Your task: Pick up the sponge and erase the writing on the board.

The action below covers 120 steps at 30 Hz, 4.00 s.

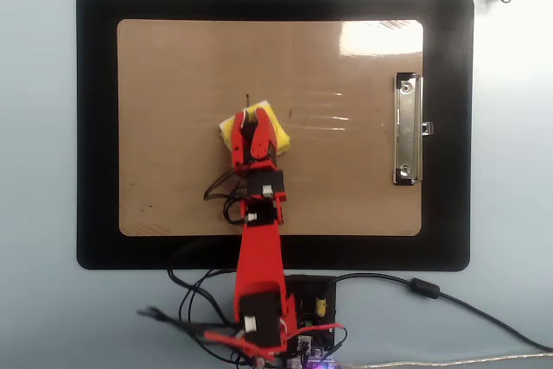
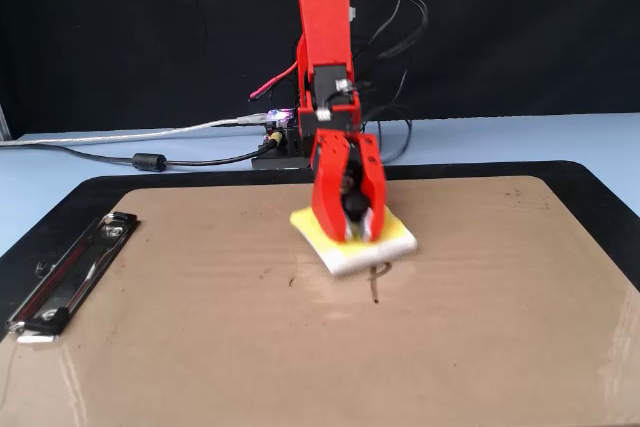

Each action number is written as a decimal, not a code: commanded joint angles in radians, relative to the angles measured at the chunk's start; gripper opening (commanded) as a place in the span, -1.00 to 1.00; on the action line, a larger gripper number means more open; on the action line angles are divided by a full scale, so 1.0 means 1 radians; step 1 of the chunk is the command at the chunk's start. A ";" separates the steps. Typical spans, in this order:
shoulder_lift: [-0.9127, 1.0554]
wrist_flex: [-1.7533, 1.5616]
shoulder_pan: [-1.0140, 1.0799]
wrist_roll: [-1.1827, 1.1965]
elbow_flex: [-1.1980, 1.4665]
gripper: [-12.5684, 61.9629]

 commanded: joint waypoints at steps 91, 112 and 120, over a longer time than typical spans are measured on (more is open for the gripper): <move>-0.232 -0.127 0.249 0.058 -0.069 -0.88; 0.265 0.166 -0.522 -0.414 0.051 -0.88; 0.270 0.224 -0.643 -0.417 0.057 -0.88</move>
